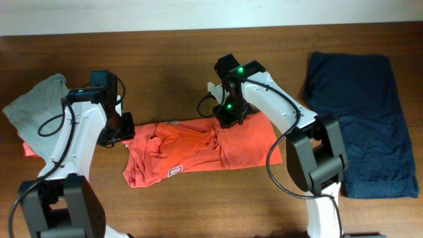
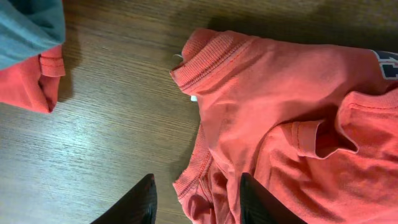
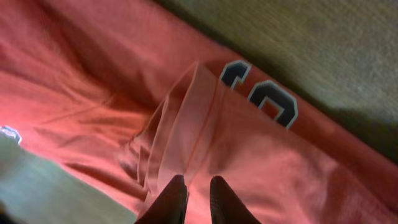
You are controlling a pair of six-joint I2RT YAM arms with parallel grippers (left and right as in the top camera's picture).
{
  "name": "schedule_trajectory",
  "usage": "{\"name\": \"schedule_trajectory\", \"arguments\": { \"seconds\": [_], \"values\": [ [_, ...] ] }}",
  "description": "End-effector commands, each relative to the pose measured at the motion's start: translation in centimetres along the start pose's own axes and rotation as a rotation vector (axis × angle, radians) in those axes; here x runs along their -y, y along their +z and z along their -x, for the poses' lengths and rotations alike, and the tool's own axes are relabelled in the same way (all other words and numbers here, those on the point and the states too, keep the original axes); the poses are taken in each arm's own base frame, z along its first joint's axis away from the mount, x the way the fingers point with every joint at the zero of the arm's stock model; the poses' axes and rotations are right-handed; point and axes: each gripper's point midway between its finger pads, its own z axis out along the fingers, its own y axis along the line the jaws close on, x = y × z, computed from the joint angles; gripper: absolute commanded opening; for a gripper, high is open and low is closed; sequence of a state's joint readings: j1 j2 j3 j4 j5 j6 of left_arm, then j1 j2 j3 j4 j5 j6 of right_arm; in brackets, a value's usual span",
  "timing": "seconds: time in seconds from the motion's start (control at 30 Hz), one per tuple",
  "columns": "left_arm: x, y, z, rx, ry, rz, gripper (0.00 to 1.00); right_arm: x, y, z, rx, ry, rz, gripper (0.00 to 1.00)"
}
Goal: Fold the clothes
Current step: 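Fold the right end of the t-shirt leftward with the right gripper, then fold the left end of the t-shirt rightward with the left gripper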
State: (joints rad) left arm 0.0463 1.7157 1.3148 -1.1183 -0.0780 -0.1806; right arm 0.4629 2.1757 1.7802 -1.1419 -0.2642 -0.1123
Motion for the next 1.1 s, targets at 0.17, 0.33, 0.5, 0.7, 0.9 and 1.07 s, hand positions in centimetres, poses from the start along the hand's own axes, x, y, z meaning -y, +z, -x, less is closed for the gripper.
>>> {"name": "schedule_trajectory", "arguments": {
  "seconds": [0.17, 0.33, 0.5, 0.7, 0.9, 1.07],
  "values": [
    [0.0, -0.4, -0.3, -0.011, -0.007, -0.009, 0.48, 0.3, 3.6, -0.3, -0.053, 0.023, 0.022, 0.27],
    [0.0, -0.4, -0.4, -0.014, -0.007, -0.008, 0.63, 0.3, 1.5, 0.8, -0.005, 0.021, 0.013, 0.29],
    [0.0, -0.3, -0.4, -0.017, 0.035, -0.009, 0.72, 2.4, -8.4, 2.2, 0.148, 0.068, -0.139, 0.33],
    [1.1, 1.1, -1.1, -0.077, 0.101, -0.077, 0.76, 5.2, -16.0, -1.1, 0.217, 0.162, -0.212, 0.52],
    [0.9, 4.9, -2.6, -0.218, 0.099, -0.056, 0.76, 9.2, -17.4, -5.6, 0.136, 0.314, -0.207, 0.54],
    [2.1, 7.6, -3.3, -0.298, 0.137, -0.116, 0.76, 11.1, -17.8, -7.0, 0.123, 0.374, -0.204, 0.53]
  ]
}}
